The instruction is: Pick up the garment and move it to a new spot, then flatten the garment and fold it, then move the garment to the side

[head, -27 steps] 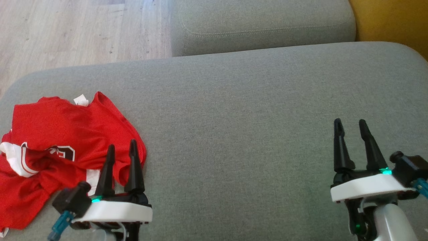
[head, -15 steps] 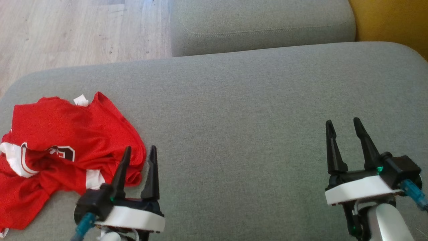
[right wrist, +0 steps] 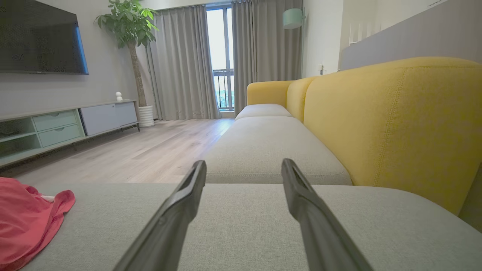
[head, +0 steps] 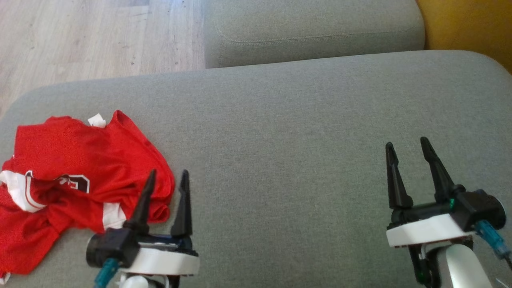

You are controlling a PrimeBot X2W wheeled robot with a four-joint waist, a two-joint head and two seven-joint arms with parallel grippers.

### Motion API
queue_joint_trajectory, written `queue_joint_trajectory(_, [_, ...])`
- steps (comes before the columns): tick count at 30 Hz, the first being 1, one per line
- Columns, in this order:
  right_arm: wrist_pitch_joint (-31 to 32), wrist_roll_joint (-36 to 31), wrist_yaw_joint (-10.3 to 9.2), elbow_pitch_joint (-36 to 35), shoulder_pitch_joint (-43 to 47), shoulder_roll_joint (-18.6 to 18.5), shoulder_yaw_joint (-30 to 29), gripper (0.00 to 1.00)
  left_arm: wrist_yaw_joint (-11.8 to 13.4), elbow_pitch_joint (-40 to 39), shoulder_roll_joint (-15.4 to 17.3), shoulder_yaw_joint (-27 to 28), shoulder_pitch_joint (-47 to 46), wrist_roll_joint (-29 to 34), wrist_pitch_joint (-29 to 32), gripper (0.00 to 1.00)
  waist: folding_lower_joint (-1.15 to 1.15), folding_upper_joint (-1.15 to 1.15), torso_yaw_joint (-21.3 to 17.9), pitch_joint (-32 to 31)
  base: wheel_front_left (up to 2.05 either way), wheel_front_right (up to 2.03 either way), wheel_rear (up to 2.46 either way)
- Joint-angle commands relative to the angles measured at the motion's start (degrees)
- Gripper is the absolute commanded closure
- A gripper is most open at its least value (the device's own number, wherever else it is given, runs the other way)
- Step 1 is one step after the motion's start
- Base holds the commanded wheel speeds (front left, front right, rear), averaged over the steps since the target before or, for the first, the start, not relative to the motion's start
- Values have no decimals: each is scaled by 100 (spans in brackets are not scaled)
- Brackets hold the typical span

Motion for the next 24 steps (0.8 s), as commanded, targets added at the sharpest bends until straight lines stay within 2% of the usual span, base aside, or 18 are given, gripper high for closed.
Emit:
queue_joint_trajectory(1, [-92,26,-4,-239,-21,-45,117,0,-85,-269,-50,283,-164,34,-108,0,0,0,7,-4,0,0,0])
queue_joint_trajectory(5, [-160,248,-4,-184,45,-46,106,0,-290,-308,-125,484,-95,90,-176,0,0,0,11,-8,0,0,0])
queue_joint_trajectory(10, [-244,581,-4,-76,128,-47,106,0,-427,-297,-155,569,-55,353,-260,0,0,0,3,-2,0,0,0])
queue_joint_trajectory(14, [-312,602,-4,-94,186,-49,121,0,-455,-213,-157,494,-40,519,-327,0,0,0,-15,-3,0,0,0])
queue_joint_trajectory(24, [-313,748,-4,-22,159,-49,99,0,-431,-60,-159,444,-91,476,-328,0,0,0,-10,-11,0,0,0])
